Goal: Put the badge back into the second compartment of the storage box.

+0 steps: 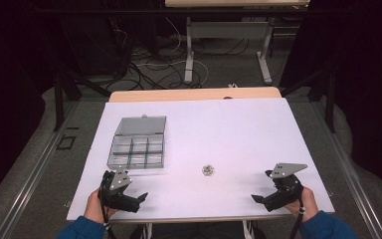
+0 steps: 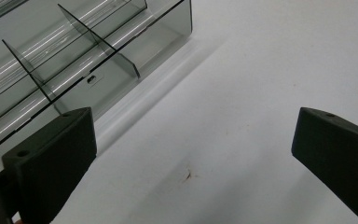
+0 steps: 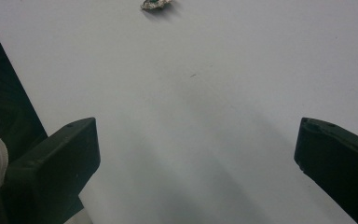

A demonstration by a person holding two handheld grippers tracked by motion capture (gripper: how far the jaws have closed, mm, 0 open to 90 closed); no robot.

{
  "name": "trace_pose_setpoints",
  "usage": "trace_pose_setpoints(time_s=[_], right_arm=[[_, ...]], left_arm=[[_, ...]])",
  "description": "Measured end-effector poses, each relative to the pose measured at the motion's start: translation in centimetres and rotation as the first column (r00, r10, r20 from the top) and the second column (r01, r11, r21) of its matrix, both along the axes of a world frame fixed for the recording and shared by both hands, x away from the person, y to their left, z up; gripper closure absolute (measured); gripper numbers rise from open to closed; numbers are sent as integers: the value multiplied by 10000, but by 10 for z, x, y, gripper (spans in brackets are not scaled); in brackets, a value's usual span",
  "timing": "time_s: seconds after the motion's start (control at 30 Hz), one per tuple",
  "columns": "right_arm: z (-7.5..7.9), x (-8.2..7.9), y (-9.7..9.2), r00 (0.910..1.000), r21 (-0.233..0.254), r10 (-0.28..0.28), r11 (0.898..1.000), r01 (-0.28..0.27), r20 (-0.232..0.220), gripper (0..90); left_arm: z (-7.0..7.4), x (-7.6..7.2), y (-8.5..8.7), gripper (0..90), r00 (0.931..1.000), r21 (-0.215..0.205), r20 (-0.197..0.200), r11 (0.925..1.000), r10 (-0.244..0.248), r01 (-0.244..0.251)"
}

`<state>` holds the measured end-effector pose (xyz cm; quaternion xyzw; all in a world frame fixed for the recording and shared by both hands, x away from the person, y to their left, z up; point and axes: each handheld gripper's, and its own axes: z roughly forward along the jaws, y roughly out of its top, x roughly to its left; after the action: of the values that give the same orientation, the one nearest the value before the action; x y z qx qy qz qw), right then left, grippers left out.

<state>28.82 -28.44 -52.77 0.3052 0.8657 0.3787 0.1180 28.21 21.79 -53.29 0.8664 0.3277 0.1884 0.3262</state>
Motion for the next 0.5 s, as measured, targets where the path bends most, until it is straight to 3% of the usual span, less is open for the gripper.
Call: trace_pose_setpoints(time_s=[0.5], right_arm=[[0, -1, 1, 10000, -10, 3, 10000, -3, -71, 0]], left_arm=[[0, 4, -13, 4, 9993, 235, -67, 9990, -368, 370]])
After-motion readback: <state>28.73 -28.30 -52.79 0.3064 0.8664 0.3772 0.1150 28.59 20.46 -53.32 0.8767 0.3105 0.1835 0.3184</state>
